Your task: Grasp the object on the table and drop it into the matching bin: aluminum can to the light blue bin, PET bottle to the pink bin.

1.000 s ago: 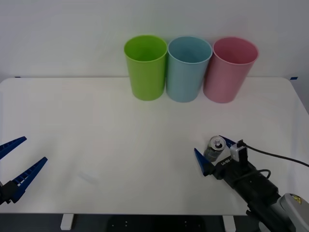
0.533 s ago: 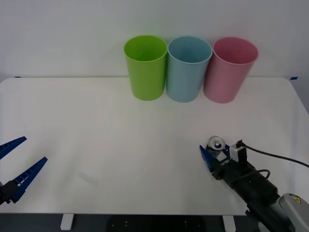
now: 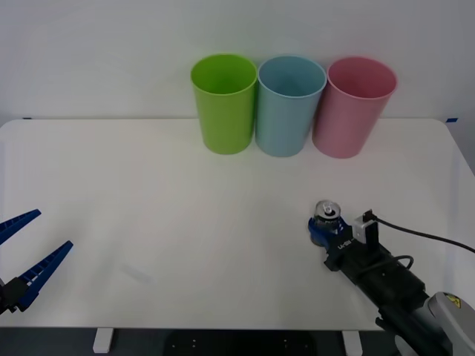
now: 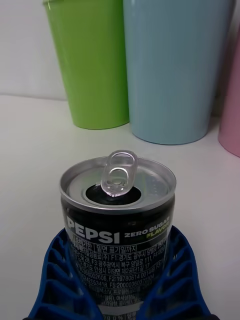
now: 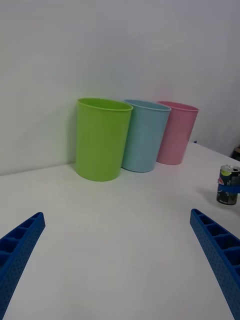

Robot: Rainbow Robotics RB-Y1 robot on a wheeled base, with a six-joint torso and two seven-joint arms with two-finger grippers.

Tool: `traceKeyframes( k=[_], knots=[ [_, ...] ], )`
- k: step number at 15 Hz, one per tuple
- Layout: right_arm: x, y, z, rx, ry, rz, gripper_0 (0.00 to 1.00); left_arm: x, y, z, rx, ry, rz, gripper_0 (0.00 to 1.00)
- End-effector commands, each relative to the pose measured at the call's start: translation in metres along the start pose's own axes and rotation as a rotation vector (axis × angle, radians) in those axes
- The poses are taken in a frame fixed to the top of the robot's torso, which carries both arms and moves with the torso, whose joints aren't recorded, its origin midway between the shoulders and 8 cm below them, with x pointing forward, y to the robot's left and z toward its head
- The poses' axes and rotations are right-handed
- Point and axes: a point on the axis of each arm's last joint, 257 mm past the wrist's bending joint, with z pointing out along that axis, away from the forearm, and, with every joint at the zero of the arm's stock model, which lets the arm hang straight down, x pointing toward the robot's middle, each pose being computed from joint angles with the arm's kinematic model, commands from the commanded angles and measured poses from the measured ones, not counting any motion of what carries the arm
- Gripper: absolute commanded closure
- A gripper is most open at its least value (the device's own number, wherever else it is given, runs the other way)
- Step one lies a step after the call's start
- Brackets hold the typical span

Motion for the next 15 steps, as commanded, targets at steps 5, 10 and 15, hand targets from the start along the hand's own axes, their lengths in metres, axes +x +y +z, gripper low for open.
traceKeyframes(
  k=[5,10,15],
  knots=[
    [-0.053,0.004,0.006,-0.047,-0.077,0.014,1.0,0.0,0.0,0.0,0.0,0.0,0.0,0.0],
    [-0.108,0.009,0.004,-0.104,-0.144,0.042,1.0,0.0,0.0,0.0,0.0,0.0,0.0,0.0],
    [-0.172,0.016,0.002,-0.17,-0.205,0.043,1.0,0.0,0.0,0.0,0.0,0.0,0.0,0.0]
  ],
)
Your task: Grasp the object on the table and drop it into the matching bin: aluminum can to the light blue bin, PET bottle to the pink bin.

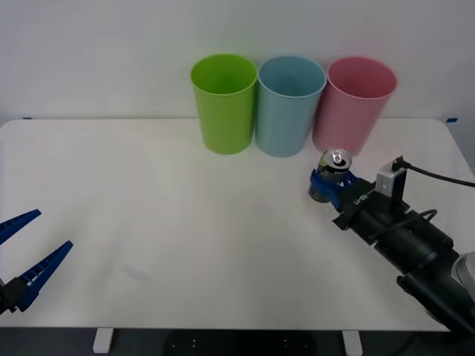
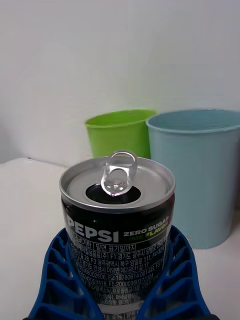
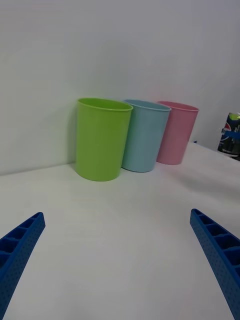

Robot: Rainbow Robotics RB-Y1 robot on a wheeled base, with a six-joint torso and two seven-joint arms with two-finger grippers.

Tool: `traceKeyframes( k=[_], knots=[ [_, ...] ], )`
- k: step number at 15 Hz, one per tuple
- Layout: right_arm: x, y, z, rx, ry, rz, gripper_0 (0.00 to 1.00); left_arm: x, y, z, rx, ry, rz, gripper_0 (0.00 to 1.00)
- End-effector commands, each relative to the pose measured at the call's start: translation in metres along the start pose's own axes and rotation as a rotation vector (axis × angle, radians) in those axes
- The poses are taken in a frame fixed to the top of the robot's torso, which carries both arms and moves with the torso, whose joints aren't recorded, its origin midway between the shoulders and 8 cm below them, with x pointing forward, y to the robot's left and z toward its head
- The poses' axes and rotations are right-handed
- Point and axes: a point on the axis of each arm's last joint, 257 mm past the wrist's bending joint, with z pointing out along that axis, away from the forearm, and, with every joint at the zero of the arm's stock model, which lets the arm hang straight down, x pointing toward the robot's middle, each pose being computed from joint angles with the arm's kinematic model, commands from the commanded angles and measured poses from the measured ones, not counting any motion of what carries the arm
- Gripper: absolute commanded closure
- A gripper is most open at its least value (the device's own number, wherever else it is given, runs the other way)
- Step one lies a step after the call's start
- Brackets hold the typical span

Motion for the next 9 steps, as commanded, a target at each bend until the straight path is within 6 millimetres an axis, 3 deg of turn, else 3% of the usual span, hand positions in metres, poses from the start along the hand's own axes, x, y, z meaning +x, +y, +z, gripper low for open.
traceKeyframes(
  k=[1,9],
  knots=[
    [-0.033,0.003,0.006,-0.037,-0.039,0.011,1.0,0.0,0.0,0.0,0.0,0.0,0.0,0.0],
    [-0.096,-0.014,0.027,-0.089,-0.079,0.021,1.0,0.0,0.0,0.0,0.0,0.0,0.0,0.0]
  ],
)
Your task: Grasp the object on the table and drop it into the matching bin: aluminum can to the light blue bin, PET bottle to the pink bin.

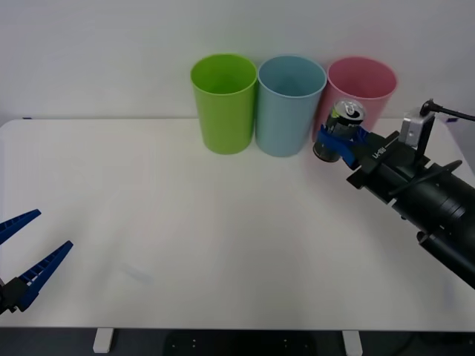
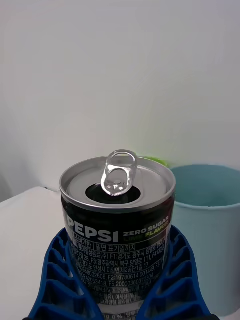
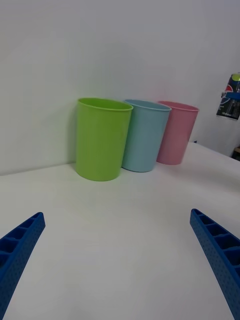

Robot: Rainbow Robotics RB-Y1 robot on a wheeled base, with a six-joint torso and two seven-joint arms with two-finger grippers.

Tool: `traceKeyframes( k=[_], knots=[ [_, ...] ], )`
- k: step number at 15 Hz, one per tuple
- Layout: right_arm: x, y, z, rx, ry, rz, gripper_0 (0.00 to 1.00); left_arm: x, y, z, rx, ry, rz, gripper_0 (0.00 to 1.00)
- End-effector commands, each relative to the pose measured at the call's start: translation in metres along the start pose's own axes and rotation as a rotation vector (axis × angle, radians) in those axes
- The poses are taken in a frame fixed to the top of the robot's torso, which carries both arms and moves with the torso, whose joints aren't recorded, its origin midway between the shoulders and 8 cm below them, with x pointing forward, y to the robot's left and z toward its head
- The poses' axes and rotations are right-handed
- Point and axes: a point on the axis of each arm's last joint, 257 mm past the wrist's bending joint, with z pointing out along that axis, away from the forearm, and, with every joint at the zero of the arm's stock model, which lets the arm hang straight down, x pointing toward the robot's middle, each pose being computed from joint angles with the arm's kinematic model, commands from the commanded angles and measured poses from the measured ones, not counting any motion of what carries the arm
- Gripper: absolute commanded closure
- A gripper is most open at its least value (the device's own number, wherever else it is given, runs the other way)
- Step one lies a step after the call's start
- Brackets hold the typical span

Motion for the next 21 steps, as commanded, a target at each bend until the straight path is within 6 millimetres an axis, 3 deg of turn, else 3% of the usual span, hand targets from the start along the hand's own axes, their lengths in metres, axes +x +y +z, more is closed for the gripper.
traceKeyframes(
  k=[1,4,11,16,21],
  knots=[
    [-0.021,-0.007,0.01,-0.005,-0.014,-0.007,1.0,0.0,0.0,0.0,0.0,0.0,0.0,0.0],
    [-0.042,-0.018,0.025,0.0,-0.036,-0.025,1.0,0.0,0.0,0.0,0.0,0.0,0.0,0.0],
    [-0.061,-0.07,0.078,0.046,-0.045,-0.045,1.0,0.0,0.0,0.0,0.0,0.0,0.0,0.0],
    [-0.055,-0.097,0.108,0.109,-0.029,-0.047,1.0,0.0,0.0,0.0,0.0,0.0,0.0,0.0],
    [-0.046,-0.105,0.143,0.14,-0.001,-0.046,1.0,0.0,0.0,0.0,0.0,0.0,0.0,0.0]
  ],
)
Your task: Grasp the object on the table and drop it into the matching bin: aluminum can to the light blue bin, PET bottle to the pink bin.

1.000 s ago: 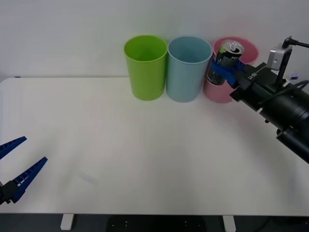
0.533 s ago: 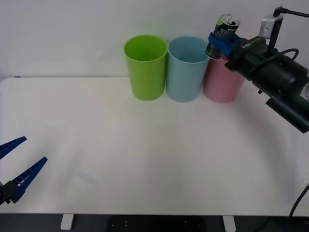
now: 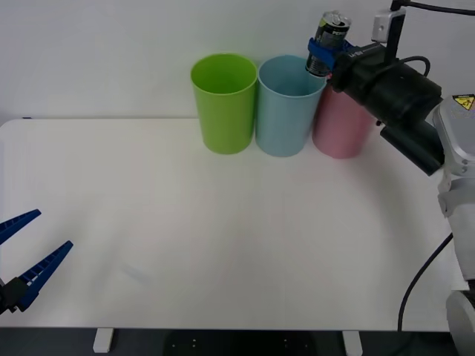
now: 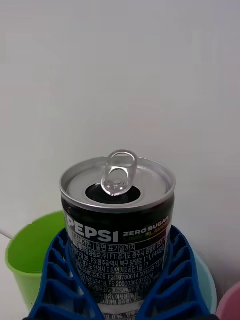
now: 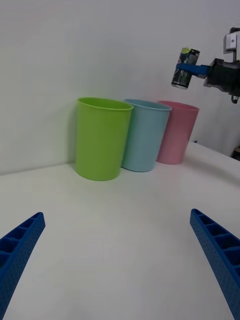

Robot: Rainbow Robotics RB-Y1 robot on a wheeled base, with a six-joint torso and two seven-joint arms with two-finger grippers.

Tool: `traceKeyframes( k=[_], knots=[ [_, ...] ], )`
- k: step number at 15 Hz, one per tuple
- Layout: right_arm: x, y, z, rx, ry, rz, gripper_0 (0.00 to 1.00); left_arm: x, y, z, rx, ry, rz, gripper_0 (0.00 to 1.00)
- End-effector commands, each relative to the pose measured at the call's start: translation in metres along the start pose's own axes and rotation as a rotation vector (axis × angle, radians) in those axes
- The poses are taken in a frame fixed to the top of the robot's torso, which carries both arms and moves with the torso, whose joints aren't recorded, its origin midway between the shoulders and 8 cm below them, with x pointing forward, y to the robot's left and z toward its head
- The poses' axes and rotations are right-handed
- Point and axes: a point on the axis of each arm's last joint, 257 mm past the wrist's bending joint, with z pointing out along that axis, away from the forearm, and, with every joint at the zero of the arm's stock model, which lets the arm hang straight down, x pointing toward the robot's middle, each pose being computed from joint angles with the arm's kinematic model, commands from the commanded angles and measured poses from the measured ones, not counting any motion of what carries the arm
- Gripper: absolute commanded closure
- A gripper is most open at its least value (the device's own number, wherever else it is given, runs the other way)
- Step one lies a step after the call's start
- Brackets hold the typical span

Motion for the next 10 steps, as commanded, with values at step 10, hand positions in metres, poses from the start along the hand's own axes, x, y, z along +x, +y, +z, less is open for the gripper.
traceKeyframes(
  k=[10],
  knots=[
    [0.026,0.003,0.075,0.069,0.094,-0.016,1.0,0.0,0.0,0.0,0.0,0.0,0.0,0.0]
  ],
)
